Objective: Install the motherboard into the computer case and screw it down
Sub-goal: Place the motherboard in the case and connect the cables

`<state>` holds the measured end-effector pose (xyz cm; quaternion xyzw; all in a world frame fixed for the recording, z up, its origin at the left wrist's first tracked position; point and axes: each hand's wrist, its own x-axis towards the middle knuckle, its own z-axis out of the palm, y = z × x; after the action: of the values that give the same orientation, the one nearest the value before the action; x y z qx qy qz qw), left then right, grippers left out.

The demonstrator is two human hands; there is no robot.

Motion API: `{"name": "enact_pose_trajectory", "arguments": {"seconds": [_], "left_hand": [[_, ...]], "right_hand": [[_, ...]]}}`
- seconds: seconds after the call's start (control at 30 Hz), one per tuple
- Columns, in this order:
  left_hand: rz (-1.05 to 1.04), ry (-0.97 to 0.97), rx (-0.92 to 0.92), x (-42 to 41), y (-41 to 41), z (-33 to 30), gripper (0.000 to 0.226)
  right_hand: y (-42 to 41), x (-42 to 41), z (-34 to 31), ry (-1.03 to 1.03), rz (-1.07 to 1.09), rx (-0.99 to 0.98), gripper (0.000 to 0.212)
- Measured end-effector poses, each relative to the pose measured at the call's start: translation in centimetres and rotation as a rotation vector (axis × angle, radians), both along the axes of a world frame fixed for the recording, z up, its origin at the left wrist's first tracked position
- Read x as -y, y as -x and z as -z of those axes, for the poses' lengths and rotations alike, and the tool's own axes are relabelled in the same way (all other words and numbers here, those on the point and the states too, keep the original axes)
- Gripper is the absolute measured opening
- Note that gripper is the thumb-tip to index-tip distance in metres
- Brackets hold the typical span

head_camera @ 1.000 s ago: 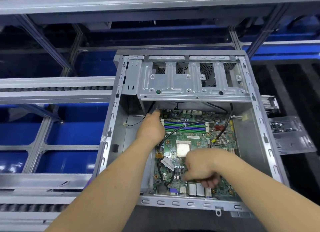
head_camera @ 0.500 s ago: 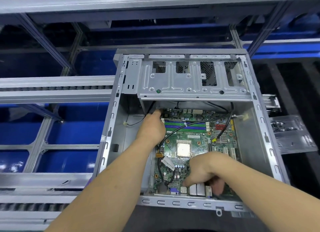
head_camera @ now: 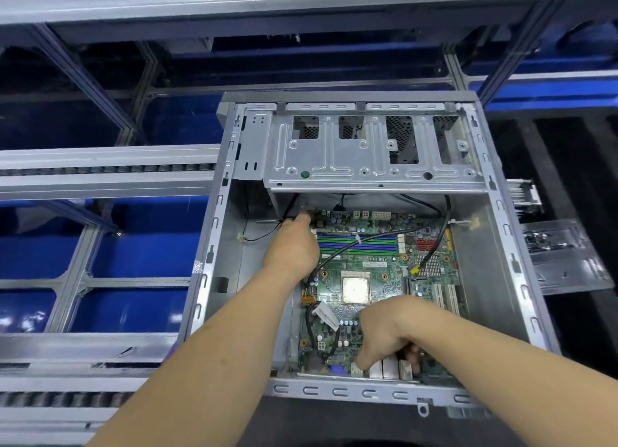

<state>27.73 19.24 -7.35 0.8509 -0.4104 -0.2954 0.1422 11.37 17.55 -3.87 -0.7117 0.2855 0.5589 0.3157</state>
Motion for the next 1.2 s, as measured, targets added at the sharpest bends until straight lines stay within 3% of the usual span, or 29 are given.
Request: {"name": "enact_pose_trajectory", "arguments": {"seconds": [0.33, 0.63, 0.77, 0.87, 0.93, 1.03, 1.13, 1.2], "left_hand": [[0.021, -0.03, 0.014, 0.1, -0.1, 0.4, 0.029], [0.041, -0.043, 0.052, 0.0, -0.3, 0.6, 0.034], [0.073, -0.057, 0.102, 0.0, -0.5, 0.5, 0.039], [0.11, -0.055, 0.122, 0.0, -0.5, 0.2, 0.046], [0.126, -0.033, 0.152, -0.1, -0.5, -0.3, 0.049], [0.135, 0.065, 0.242, -0.6, -0.6, -1.4, 0.034], [0.166, 0.16, 0.328, -1.1, -0.4, -2.8, 0.022], [0.183, 0.183, 0.313, -1.6, 0.0, -3.4, 0.023]], "right_hand": [[0.2, -0.1, 0.3, -0.002, 0.004, -0.001, 0.041], [-0.2, -0.2, -0.4, 0.012, -0.079, 0.022, 0.053], [0.6, 1.4, 0.3, 0.015, 0.114, 0.007, 0.057], [1.0, 2.6, 0.3, 0.032, 0.208, 0.101, 0.054], [1.2, 3.3, -0.3, 0.098, 0.256, 0.203, 0.052], [1.9, 4.5, -2.0, 0.405, 0.27, 0.395, 0.044], [3.6, 4.9, -3.1, 0.579, 0.495, 0.513, 0.033], [4.9, 4.4, -2.9, 0.71, 0.517, 0.555, 0.03]]}}
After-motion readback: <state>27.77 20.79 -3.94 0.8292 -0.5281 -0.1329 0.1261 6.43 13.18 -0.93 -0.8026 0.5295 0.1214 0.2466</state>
